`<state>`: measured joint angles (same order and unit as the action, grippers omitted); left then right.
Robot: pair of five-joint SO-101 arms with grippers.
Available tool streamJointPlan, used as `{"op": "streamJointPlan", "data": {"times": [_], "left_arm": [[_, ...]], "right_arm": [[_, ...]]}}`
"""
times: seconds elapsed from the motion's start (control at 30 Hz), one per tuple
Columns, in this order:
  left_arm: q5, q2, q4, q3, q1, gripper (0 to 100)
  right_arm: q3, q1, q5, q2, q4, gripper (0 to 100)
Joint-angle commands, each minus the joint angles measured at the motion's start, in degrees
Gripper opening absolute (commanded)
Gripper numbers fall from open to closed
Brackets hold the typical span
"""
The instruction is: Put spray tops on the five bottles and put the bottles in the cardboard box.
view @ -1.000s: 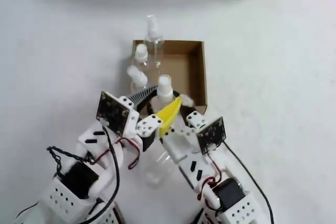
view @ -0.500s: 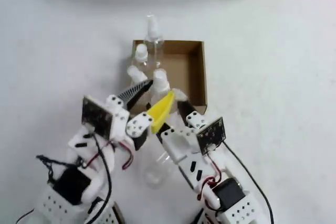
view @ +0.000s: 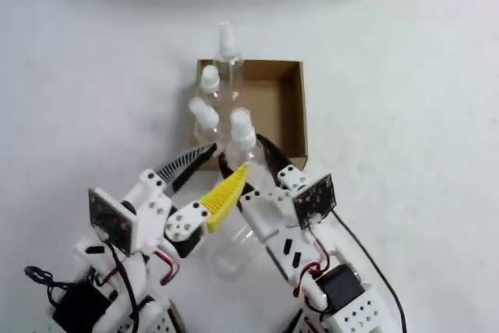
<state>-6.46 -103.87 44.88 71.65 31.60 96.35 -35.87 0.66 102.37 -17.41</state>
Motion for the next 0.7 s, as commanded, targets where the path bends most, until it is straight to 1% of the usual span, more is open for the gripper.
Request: {"op": "streamJointPlan", "data": {"times": [0.0, 0.1, 0.17, 0.23, 0.3, 0.4, 0.5, 0.6, 0.67], "left_arm": [[0.2, -0.7, 0.2, -0.7, -4.2, 18], [0.0, -0.7, 0.2, -0.7, -7.8, 18], [0.0, -0.7, 0.2, -0.4, -9.9, 16], [0.0, -0.7, 0.2, -0.4, -11.9, 9], [0.0, -0.7, 0.2, -0.4, -14.1, 1], [0.0, -0.7, 3.2, -0.4, -16.8, 5], [0.0, -0.7, 6.9, 1.8, -18.0, 2], [0.0, -0.7, 7.4, 6.8, -18.3, 2], [0.1, -0.7, 7.1, 9.7, -20.3, 2]], "right_arm": [[0.5, 2.7, -0.2, 0.8, 0.0, 1.5], [0.5, 3.8, -0.2, 0.8, 0.3, 1.5], [0.5, 4.5, -0.2, 0.8, 0.4, 1.5], [0.4, 6.1, -0.2, 0.8, 0.7, 1.5], [0.4, 8.8, -0.2, 0.8, 3.1, 1.5], [0.4, 14.4, -0.2, 0.8, 7.3, 1.5], [0.4, 18.7, -0.2, 0.8, 10.9, 1.5], [-0.6, 20.8, -0.2, 0.7, 13.1, 1.5], [-2.5, 21.2, -0.2, 0.7, 13.0, 1.5]]}}
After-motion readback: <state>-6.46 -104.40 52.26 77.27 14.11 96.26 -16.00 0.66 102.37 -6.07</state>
